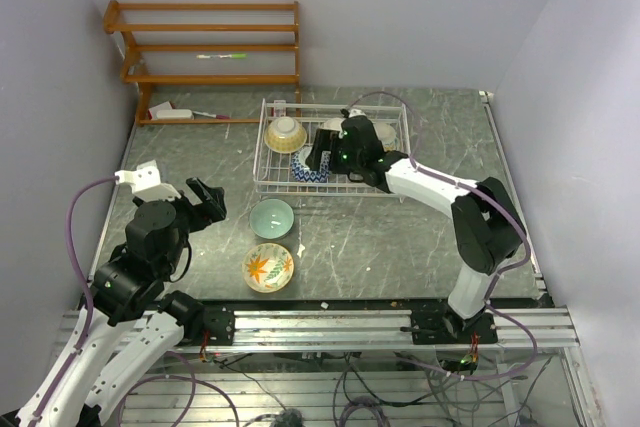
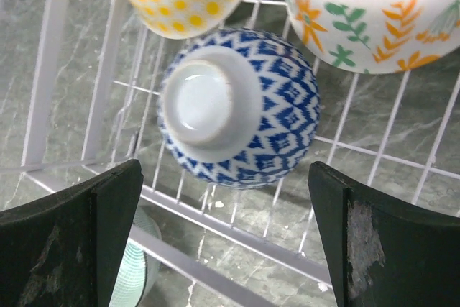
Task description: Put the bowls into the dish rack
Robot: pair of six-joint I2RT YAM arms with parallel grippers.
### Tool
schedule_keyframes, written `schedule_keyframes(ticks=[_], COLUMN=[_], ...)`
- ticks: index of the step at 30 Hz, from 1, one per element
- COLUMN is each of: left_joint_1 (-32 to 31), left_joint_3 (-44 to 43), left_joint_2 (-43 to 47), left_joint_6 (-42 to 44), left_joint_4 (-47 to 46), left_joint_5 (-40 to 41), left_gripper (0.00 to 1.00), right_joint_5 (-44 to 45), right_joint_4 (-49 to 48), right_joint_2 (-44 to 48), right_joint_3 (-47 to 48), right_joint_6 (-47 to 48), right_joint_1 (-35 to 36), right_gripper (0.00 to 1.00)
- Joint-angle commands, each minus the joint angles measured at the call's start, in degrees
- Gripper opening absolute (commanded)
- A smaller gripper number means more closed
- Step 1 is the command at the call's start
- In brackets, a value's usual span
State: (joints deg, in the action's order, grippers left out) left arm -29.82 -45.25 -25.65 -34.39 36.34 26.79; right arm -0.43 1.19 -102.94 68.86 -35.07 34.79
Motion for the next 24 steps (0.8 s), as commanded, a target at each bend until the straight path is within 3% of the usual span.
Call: schedule_keyframes(ticks=[1, 15, 24], left_joint_1=[0.1, 0.1, 0.1], left_joint_3=[0.1, -0.2, -0.3], left_joint_2=[-0.3, -0.4, -0.1], left_joint_6=[-0.3, -0.2, -0.1], left_joint_4=[-1.3, -0.9, -0.6], left_joint_5=[0.2, 0.6, 0.7], left_gripper=[0.95, 0.95, 0.95], right_joint_5=[3.7, 1.8, -2.5], right_joint_4=[2.2, 0.9, -8.1], right_joint_2=[1.4, -5.6, -6.3], right_joint_3=[3.3, 9.4, 6.5], right_joint_6=[5.5, 9.4, 11.2], right_joint_1=[1.5, 2.0, 3.2], right_gripper=[1.0, 0.99, 0.99])
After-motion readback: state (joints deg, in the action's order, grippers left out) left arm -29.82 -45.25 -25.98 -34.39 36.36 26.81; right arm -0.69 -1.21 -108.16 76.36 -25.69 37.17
